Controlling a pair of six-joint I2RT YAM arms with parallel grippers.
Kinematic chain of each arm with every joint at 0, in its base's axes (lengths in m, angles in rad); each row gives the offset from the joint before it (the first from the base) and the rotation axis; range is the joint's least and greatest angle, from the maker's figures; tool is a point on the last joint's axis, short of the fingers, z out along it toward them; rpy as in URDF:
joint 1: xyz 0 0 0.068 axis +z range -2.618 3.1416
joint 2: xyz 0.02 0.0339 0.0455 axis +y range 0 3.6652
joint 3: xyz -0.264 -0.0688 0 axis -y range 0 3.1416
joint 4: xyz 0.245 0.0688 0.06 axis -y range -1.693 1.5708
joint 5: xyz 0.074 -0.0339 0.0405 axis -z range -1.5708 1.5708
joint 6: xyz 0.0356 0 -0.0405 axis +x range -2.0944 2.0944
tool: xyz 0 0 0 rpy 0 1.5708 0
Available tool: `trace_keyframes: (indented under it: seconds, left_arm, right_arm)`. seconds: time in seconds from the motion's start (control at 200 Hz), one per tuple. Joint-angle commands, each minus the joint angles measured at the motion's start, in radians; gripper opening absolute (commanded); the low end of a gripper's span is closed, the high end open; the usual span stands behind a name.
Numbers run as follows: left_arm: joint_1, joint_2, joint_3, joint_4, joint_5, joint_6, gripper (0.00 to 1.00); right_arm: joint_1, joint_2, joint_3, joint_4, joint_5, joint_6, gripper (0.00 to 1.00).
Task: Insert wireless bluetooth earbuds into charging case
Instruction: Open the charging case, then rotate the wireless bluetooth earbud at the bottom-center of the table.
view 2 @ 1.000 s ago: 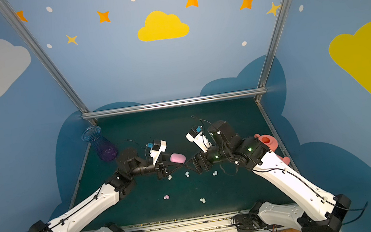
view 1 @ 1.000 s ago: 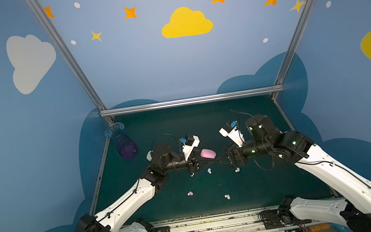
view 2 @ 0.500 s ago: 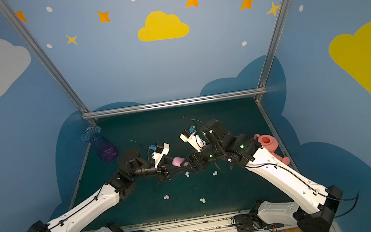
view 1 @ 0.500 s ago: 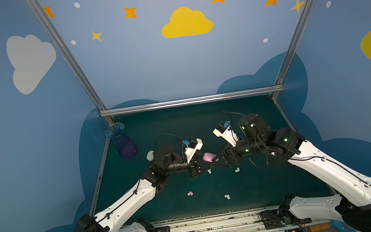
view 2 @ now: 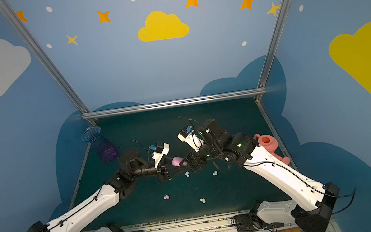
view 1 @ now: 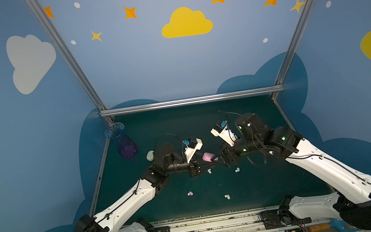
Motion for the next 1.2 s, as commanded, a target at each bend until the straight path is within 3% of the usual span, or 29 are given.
trace_keyframes:
  seconds: [0.0, 0.536, 0.841, 0.991, 1.191]
  left_arm:
    - [-0.022, -0.042, 0.015, 0.030, 0.053, 0.019, 0.04]
    - [-0.018, -0.062, -0.007, 0.009, 0.006, 0.007, 0.04]
    - [0.101, -0.097, -0.075, 0.029, -0.052, -0.070, 0.04]
    - [0.185, -0.110, -0.079, 0.016, -0.052, -0.090, 0.04]
    - [0.311, -0.088, -0.073, 0.058, -0.033, -0.115, 0.04]
  right_arm:
    - [-0.037, 0.016, 0.028, -0.017, 0.116, 0.003, 0.81]
    - [-0.077, 0.037, 0.073, -0.041, 0.042, 0.033, 0.86]
    - [-0.100, -0.018, 0.041, -0.072, -0.049, 0.138, 0.96]
    - [-0.083, -0.062, -0.094, 0.012, -0.054, 0.207, 0.97]
    - [0.069, -0.081, -0.401, 0.279, 0.042, 0.150, 0.97]
